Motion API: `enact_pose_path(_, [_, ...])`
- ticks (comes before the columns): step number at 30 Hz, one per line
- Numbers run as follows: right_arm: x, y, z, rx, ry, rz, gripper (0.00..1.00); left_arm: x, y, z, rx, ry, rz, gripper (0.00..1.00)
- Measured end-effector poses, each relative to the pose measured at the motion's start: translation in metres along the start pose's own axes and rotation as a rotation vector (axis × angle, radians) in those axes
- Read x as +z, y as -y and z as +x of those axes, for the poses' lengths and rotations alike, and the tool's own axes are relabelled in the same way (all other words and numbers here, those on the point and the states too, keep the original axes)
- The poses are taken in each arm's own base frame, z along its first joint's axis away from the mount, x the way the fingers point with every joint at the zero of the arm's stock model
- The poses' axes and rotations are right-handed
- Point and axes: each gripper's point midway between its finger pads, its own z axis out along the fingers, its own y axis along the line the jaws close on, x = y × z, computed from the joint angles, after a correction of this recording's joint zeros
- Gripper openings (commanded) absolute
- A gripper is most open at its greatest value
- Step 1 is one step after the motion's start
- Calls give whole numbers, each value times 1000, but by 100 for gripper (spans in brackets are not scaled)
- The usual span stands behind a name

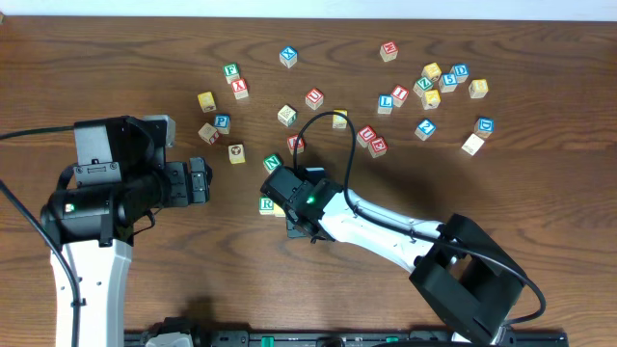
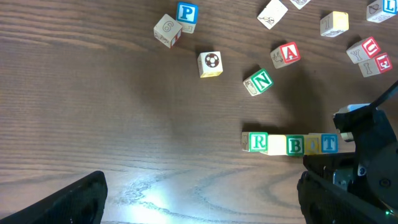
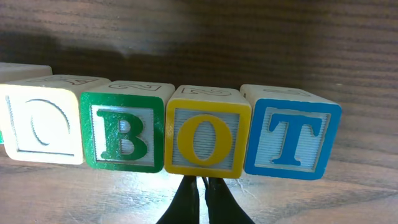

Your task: Spell out ROBOT

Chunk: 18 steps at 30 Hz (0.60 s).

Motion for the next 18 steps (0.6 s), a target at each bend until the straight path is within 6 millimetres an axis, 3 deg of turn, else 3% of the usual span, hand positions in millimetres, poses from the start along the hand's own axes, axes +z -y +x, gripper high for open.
enact_pose_path(18, [0, -2, -1, -13, 4, -9, 1, 0, 0, 0, 0, 0, 0, 96])
